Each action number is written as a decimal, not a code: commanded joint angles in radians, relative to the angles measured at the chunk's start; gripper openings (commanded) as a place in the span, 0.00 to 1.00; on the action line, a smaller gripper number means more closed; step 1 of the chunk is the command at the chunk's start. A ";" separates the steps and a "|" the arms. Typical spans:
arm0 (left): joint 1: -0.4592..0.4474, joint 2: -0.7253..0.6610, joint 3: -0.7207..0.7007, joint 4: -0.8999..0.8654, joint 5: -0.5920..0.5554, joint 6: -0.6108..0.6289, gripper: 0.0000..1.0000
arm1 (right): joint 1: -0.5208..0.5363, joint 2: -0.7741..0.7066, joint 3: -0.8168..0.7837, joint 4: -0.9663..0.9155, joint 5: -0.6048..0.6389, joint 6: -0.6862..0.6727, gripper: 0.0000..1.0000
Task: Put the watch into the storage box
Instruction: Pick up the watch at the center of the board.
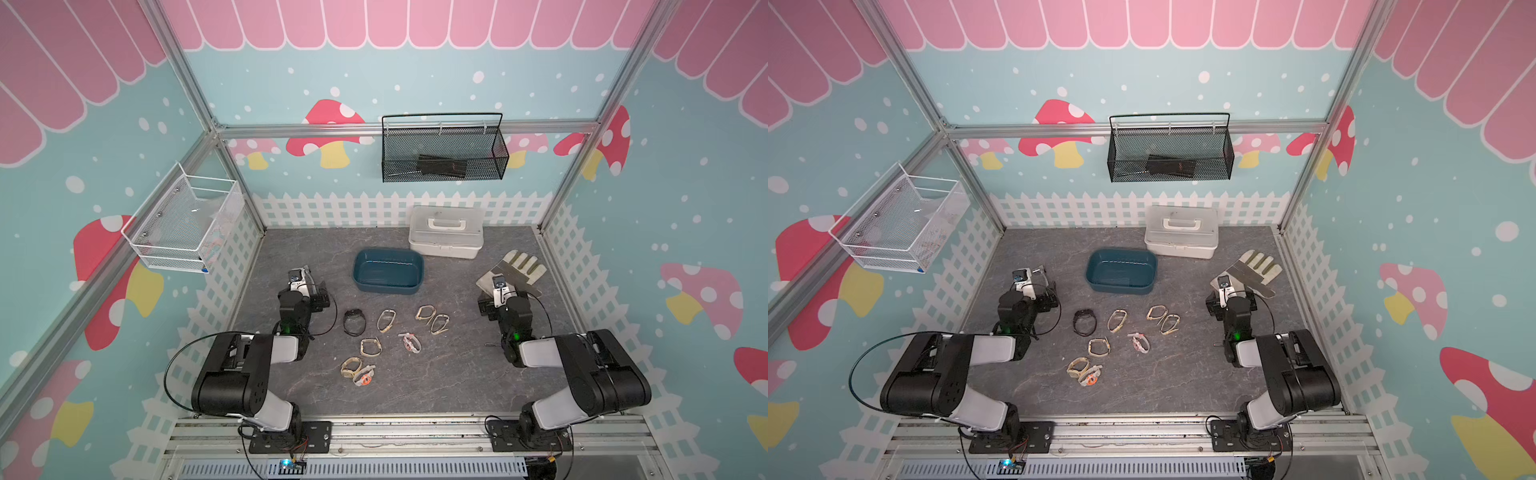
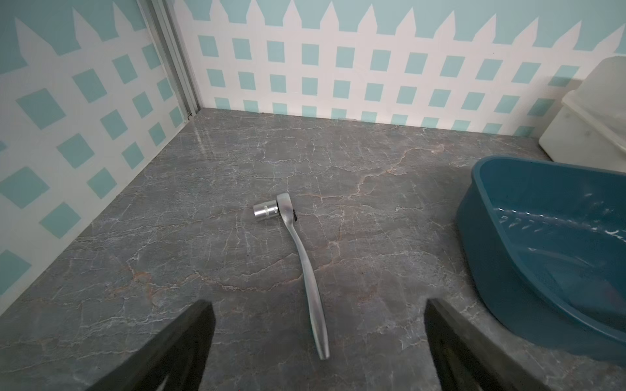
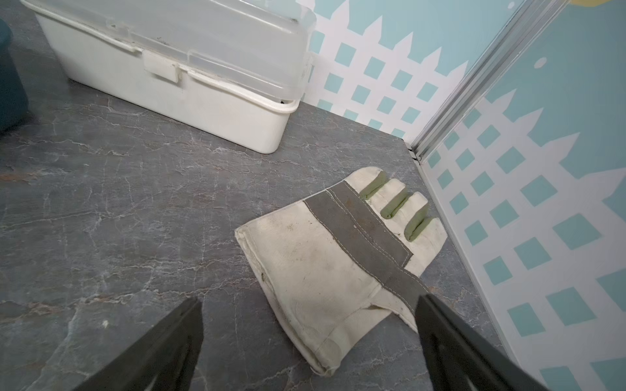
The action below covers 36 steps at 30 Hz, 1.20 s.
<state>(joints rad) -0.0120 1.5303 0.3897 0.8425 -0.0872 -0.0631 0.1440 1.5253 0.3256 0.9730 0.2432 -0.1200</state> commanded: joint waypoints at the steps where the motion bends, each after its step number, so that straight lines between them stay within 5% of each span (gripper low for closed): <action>1: -0.004 -0.001 0.016 -0.001 -0.013 0.017 0.99 | -0.003 0.005 0.004 0.012 0.001 0.004 1.00; 29: 0.008 -0.034 0.019 -0.029 0.004 0.007 0.99 | -0.032 -0.007 0.024 -0.036 -0.052 0.017 0.99; 36: -0.003 -0.218 0.146 -0.371 -0.061 -0.036 0.99 | -0.026 -0.200 0.265 -0.571 -0.020 0.030 1.00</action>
<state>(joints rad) -0.0093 1.3605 0.4736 0.6182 -0.1162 -0.0723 0.1177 1.3903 0.4892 0.6243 0.2165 -0.1036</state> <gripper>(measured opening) 0.989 0.995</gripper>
